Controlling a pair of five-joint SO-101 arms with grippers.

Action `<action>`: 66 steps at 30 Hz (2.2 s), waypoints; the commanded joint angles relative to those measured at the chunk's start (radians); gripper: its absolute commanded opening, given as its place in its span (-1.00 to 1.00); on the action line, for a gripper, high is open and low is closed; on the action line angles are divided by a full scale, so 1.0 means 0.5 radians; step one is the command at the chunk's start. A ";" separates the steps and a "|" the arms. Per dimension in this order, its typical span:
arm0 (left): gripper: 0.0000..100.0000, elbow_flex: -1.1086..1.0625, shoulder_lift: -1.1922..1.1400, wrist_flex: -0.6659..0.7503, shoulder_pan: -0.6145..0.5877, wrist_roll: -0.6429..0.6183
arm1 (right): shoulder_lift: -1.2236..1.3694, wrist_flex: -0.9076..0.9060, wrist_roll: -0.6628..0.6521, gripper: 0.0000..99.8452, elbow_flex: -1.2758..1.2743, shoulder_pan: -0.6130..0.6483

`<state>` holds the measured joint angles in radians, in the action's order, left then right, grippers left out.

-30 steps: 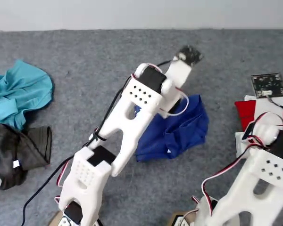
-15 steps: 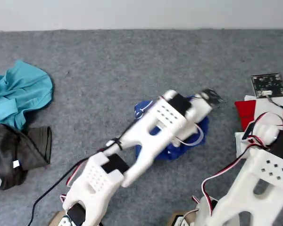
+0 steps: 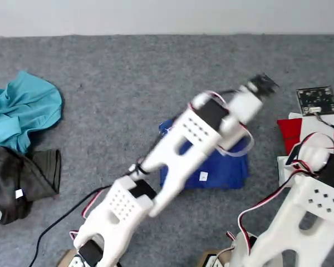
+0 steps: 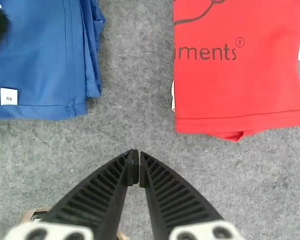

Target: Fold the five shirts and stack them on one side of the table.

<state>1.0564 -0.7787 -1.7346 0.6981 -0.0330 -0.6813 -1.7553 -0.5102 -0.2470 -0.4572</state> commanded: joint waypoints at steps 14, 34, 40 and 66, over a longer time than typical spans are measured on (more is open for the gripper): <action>-0.97 -0.787 0.568 -0.040 -0.292 0.006 | 0.072 -0.038 0.227 -0.97 0.006 0.137; -0.97 -1.521 1.918 -0.037 -1.706 0.255 | 1.324 1.475 0.451 -0.98 0.021 0.962; -0.97 -1.600 2.074 -0.037 -1.936 0.255 | 1.775 1.883 0.307 -0.98 0.049 0.858; -0.97 -1.640 2.133 -0.037 -2.295 0.255 | 2.407 0.354 1.227 -0.35 1.003 1.030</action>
<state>0.2309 0.2509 -1.7346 -0.4419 0.0867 0.4649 -1.6065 0.0713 0.1979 0.0491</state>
